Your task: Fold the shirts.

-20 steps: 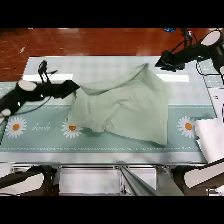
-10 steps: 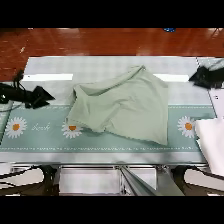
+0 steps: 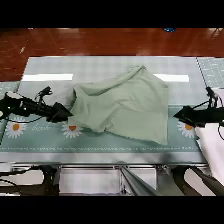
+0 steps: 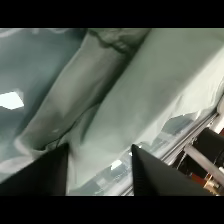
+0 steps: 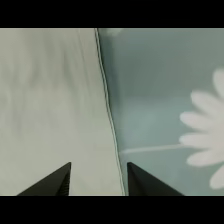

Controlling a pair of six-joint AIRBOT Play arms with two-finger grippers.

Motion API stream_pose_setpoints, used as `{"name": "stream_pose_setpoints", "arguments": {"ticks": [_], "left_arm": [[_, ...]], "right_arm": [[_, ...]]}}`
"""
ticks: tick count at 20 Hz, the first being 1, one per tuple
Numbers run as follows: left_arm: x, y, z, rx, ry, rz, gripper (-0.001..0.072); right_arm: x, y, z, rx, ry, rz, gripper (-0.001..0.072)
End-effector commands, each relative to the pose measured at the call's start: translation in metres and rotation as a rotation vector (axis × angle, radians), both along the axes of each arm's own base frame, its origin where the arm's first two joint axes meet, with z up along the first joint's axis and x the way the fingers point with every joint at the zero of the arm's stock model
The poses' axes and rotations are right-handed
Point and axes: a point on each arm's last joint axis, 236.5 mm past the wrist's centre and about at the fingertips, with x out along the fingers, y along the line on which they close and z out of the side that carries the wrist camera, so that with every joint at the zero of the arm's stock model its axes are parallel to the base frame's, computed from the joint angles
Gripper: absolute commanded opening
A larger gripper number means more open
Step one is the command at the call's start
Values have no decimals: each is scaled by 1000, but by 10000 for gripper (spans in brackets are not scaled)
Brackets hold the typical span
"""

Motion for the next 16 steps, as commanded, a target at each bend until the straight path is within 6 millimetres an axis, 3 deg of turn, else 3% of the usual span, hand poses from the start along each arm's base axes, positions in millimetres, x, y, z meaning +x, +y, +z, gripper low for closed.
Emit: {"name": "stream_pose_setpoints", "arguments": {"ticks": [1,2,7,14,16], "left_arm": [[-3,-18,-12,15,-10,-54,76],[-4,-19,-12,14,-11,-58,19],[-4,-19,-12,14,-11,-60,20],[-4,-19,-12,14,-11,-60,20],[-3,-19,-12,16,-13,-58,20]], "right_arm": [[-39,20,-16,54,93,22,409],[-50,26,-19,76,129,37,409],[-97,45,-44,130,270,66,411],[-91,50,-54,137,273,52,411],[-76,63,-62,157,247,51,411]]}}
